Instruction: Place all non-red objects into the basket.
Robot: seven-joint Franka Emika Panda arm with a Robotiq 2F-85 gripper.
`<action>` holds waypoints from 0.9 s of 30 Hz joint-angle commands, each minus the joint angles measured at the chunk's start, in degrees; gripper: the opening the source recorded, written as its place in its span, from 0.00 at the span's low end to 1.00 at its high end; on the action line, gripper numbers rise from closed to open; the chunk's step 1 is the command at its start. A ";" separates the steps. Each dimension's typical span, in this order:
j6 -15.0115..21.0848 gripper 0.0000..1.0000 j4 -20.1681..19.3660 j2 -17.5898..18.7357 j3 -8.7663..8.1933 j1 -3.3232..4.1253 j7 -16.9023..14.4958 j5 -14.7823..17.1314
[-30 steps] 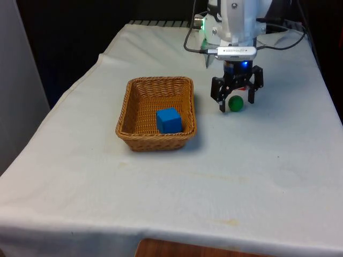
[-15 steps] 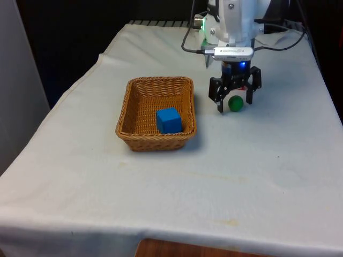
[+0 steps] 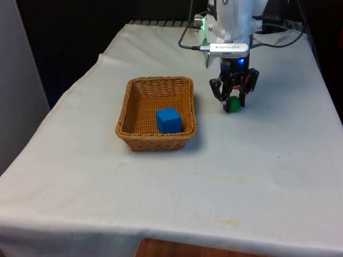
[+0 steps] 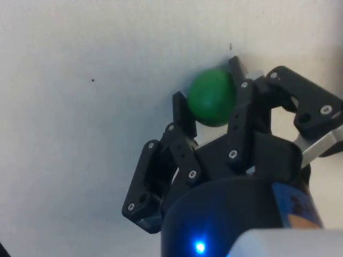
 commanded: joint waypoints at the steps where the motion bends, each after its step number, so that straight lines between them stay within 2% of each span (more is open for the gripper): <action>1: -0.23 0.00 -0.11 -0.40 1.49 -1.09 -1.38 1.60; 2: -0.23 0.00 -0.11 -0.40 1.43 -1.09 -1.43 1.66; 3: -0.06 0.00 0.00 -0.06 0.00 0.00 -0.11 0.11; 4: -0.29 0.00 -0.11 -0.40 1.43 -1.09 -1.60 1.83; 12: -2.23 0.00 -0.69 -3.32 0.57 -0.63 -1.72 1.43; 13: -1.55 0.00 -0.17 -2.23 -0.06 -0.06 -0.92 0.69; 14: -2.64 0.00 -0.80 -3.84 0.46 -0.63 -1.72 1.38; 19: -5.39 0.00 -2.23 -8.08 -0.63 -0.40 -1.72 0.74; 22: -5.90 0.00 -2.29 -8.82 -0.86 -0.23 -1.55 0.63; 27: -8.25 0.00 -2.23 -11.12 -1.09 -0.34 -1.72 0.57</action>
